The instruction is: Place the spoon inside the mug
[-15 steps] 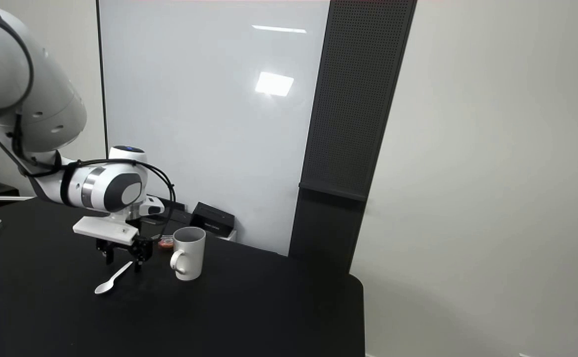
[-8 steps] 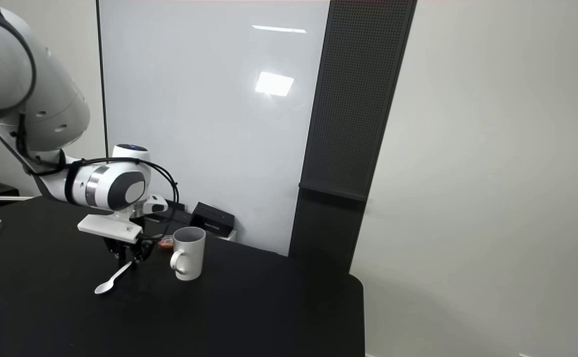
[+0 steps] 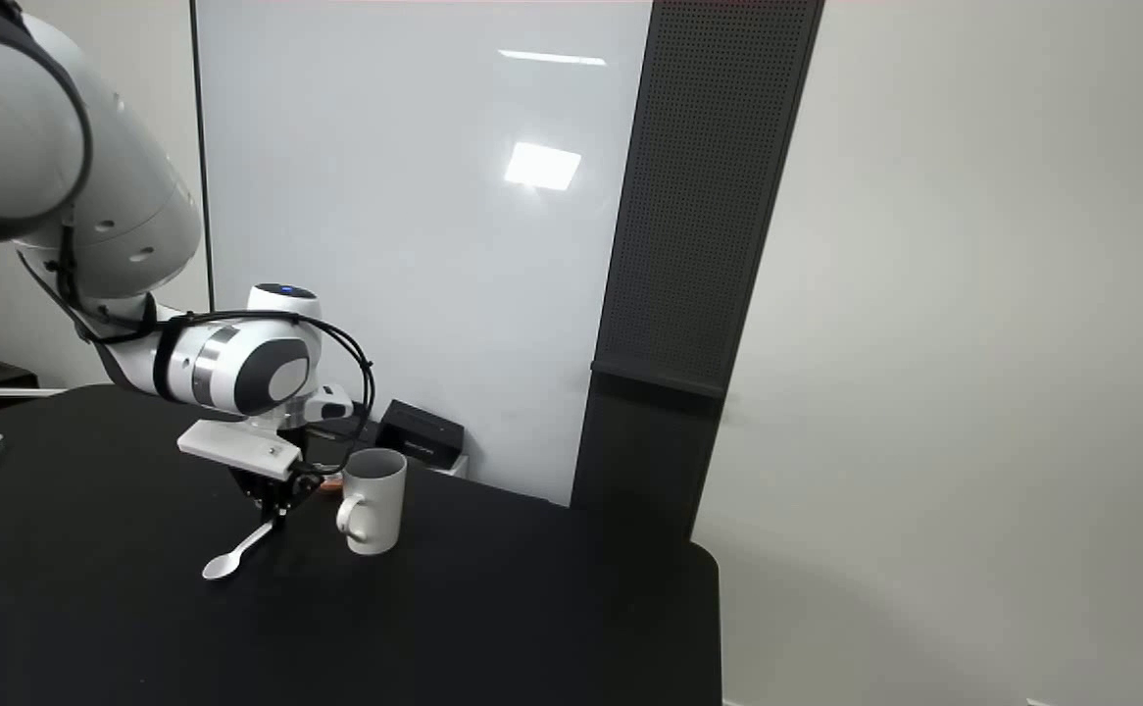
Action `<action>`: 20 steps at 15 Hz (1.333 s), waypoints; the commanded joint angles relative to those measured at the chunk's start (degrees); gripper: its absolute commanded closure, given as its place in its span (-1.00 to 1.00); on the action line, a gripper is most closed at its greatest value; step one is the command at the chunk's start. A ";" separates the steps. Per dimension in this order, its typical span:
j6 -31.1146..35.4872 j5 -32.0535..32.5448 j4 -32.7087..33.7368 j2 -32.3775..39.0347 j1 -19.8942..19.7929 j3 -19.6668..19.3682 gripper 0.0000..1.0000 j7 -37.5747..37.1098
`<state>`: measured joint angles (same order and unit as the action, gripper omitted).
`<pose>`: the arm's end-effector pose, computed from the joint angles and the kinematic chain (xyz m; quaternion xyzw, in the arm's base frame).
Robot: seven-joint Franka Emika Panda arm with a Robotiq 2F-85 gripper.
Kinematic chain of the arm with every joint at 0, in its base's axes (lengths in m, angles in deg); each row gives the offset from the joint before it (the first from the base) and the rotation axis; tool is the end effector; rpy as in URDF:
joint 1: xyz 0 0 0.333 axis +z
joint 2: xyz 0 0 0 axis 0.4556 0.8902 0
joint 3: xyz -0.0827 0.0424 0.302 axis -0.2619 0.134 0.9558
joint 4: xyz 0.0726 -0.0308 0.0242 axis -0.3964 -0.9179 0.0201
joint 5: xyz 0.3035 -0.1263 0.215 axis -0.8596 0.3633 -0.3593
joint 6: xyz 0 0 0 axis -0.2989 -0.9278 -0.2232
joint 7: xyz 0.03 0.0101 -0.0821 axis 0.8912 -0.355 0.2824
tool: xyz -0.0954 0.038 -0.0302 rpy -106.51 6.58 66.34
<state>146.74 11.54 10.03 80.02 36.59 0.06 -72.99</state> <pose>0.7101 0.1586 0.0673 -0.9974 -0.0451 -0.0198 0.0535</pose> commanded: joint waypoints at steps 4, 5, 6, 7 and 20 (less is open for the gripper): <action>-1.72 0.05 1.35 -2.04 0.07 0.58 0.93 -1.20; -2.03 0.16 1.45 -2.55 0.30 0.69 0.93 -1.14; -2.37 0.40 1.41 -3.32 0.70 0.58 0.93 -1.28; -2.58 0.70 1.23 -4.17 1.07 0.37 0.93 -1.40; 4.02 5.62 -8.21 -18.96 1.08 -3.09 0.93 -0.52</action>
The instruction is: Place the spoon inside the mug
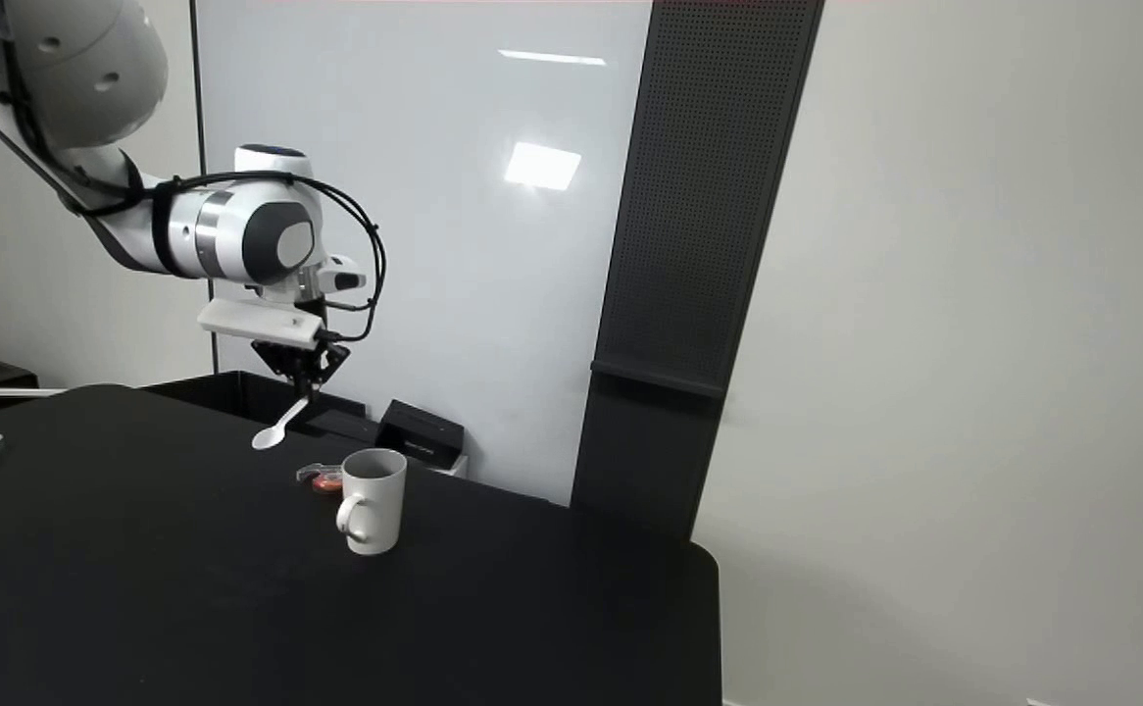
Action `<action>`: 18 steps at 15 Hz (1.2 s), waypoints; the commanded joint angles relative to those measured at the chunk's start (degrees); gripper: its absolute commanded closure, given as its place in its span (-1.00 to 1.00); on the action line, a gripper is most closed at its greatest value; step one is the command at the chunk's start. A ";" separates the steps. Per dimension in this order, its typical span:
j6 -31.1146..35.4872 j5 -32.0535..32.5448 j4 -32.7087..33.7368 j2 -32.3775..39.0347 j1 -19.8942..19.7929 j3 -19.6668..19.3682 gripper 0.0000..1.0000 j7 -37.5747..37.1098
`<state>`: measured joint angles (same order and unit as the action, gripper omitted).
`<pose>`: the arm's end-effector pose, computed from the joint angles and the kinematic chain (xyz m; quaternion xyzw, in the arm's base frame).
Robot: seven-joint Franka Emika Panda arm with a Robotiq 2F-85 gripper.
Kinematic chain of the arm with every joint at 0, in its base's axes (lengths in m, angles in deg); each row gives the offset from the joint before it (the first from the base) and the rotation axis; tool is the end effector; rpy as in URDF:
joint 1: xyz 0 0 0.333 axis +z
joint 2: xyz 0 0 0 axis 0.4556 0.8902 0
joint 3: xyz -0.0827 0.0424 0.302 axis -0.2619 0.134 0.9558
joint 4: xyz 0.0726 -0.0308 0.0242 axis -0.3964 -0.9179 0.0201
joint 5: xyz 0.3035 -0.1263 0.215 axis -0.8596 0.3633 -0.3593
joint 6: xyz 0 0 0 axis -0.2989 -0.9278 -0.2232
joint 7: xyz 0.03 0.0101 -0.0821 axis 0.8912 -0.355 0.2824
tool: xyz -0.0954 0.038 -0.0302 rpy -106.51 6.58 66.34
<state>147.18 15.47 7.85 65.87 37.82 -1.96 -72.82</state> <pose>0.7447 0.1612 0.2351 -0.9878 -0.0774 -0.1322 0.0279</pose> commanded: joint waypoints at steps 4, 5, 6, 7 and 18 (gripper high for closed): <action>14.21 2.58 -11.32 -7.49 -0.95 -2.38 0.93 -0.60; 17.49 2.55 -12.34 -7.62 -1.23 -2.61 0.93 -0.57; 21.05 2.45 -13.15 -7.52 -1.58 -2.80 0.93 -0.58; 24.08 2.28 -13.90 -7.45 -1.85 -2.95 0.93 -0.53; 44.76 0.24 -20.81 -7.16 -1.83 -7.18 0.93 -0.55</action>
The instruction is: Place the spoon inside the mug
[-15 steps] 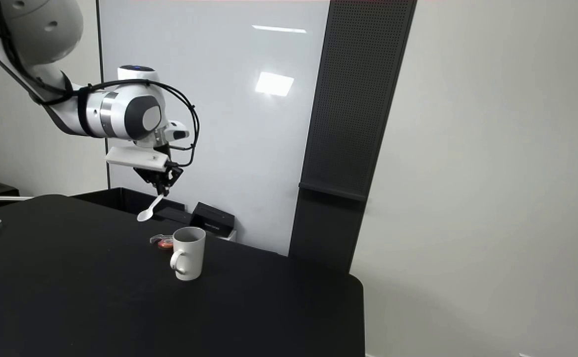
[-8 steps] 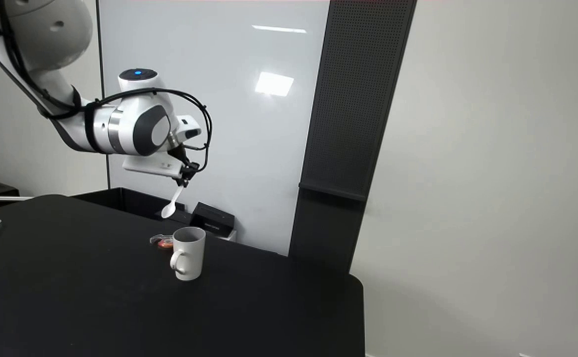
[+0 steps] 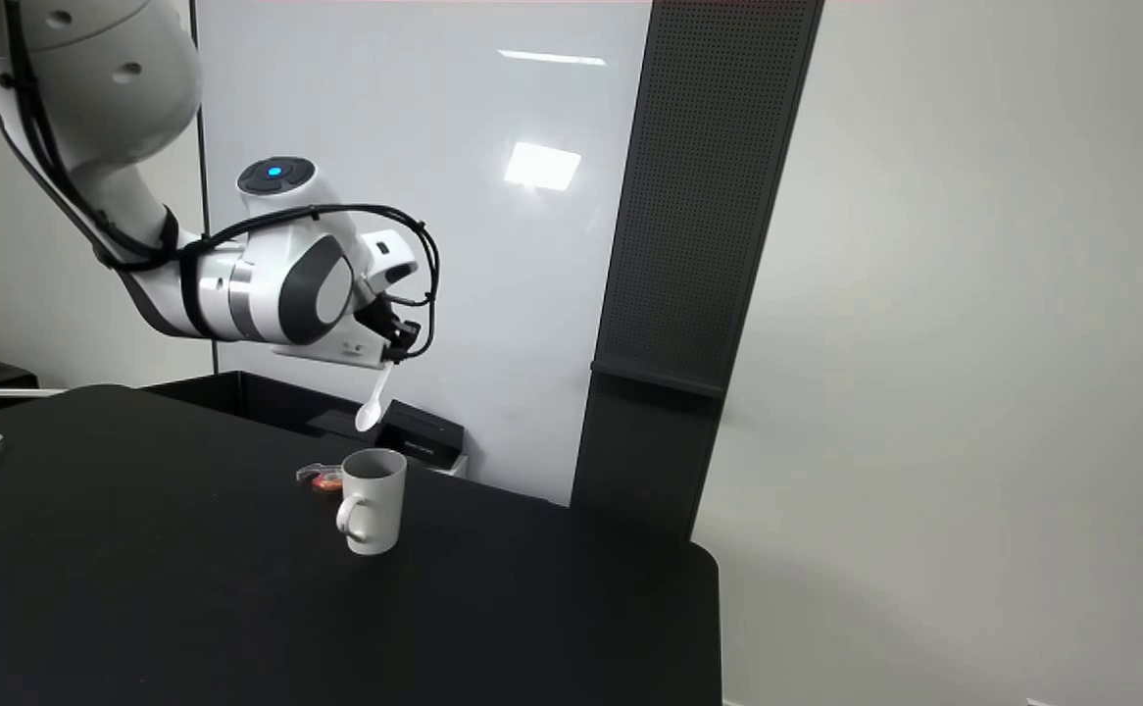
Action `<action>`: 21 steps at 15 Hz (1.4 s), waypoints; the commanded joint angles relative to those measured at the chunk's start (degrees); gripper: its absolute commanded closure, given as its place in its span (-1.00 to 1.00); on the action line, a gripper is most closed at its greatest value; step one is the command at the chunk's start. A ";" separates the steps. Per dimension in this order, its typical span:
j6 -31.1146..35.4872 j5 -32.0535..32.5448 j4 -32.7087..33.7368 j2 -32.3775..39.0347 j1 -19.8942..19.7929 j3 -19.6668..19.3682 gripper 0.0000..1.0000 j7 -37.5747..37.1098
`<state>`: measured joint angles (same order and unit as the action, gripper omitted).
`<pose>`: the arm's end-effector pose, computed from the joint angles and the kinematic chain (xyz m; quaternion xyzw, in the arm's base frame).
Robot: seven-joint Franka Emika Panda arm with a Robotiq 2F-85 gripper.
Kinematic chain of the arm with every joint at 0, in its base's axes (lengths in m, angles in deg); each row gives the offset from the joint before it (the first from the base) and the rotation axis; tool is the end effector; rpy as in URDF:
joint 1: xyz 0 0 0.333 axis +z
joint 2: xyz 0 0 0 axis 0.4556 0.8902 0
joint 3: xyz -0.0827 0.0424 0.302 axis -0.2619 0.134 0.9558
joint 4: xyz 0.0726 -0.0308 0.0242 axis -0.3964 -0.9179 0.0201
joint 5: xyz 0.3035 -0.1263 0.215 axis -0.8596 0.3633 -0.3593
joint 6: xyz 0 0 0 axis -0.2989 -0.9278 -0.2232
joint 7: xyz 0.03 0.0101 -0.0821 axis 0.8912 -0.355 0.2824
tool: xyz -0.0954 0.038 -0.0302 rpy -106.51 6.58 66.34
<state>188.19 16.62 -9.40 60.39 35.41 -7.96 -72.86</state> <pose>0.7270 0.0674 0.2591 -0.9236 -0.0396 -0.3814 0.0017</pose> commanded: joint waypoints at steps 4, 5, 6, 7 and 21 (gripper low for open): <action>7.96 -1.80 -6.80 -1.96 1.56 -2.39 0.93 -0.98; 8.82 -1.99 -7.69 -2.07 1.79 -2.60 0.93 -0.87; 9.68 -2.17 -8.64 -2.21 1.88 -2.66 0.93 -0.74; 10.41 -2.44 -9.40 -2.24 2.12 -2.86 0.93 -0.64; 14.52 -7.55 -12.01 -1.23 1.88 -2.47 0.93 1.59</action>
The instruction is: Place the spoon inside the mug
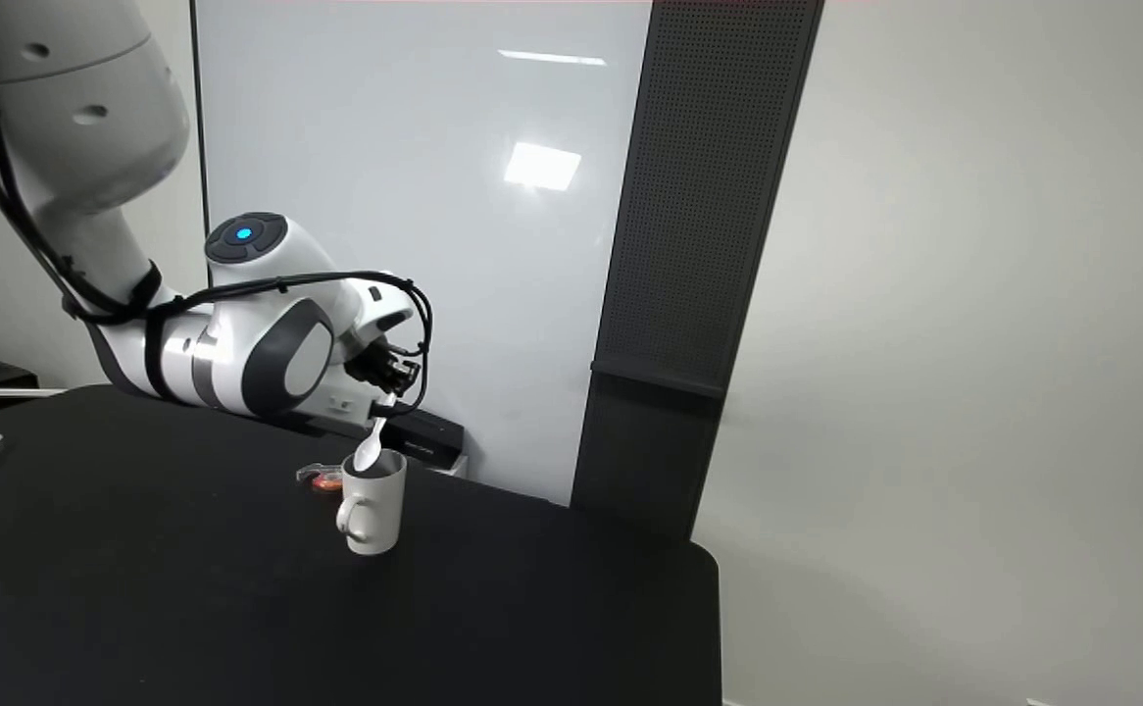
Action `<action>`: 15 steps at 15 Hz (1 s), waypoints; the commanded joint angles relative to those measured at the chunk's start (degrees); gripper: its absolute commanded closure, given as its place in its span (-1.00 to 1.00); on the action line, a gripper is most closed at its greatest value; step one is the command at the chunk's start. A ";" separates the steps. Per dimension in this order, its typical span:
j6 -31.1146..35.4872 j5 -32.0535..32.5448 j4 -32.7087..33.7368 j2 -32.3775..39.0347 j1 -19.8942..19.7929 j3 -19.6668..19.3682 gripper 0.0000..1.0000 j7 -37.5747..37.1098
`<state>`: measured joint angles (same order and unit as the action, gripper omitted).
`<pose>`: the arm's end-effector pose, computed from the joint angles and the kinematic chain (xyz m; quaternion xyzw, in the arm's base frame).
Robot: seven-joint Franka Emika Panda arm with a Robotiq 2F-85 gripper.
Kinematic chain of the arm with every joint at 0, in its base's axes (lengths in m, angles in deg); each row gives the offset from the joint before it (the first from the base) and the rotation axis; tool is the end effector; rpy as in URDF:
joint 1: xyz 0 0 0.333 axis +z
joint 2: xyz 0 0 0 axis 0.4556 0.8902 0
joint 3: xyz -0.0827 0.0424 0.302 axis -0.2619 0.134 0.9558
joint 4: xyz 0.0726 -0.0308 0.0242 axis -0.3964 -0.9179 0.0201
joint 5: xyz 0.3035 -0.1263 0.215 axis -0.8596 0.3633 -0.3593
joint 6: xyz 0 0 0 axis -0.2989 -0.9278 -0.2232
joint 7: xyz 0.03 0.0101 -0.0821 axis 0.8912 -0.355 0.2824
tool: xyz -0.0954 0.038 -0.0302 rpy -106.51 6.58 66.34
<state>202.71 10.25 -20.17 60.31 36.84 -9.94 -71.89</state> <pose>0.6803 0.0454 0.2161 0.9102 -0.0021 0.4141 0.0007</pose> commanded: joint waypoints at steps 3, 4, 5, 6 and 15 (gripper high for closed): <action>-0.05 -1.83 -0.76 -0.64 0.59 -0.83 0.93 0.50; -0.06 -2.09 -0.56 -0.42 0.62 -0.96 0.93 0.52; -0.09 -2.34 -0.96 -0.36 0.41 -0.84 0.93 0.25; 0.39 -2.53 -1.23 -0.24 0.30 -0.81 0.93 0.12; -0.54 -3.53 -1.28 0.54 -0.02 -0.54 0.93 -0.03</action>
<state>202.10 7.26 -20.54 60.96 36.81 -10.49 -71.80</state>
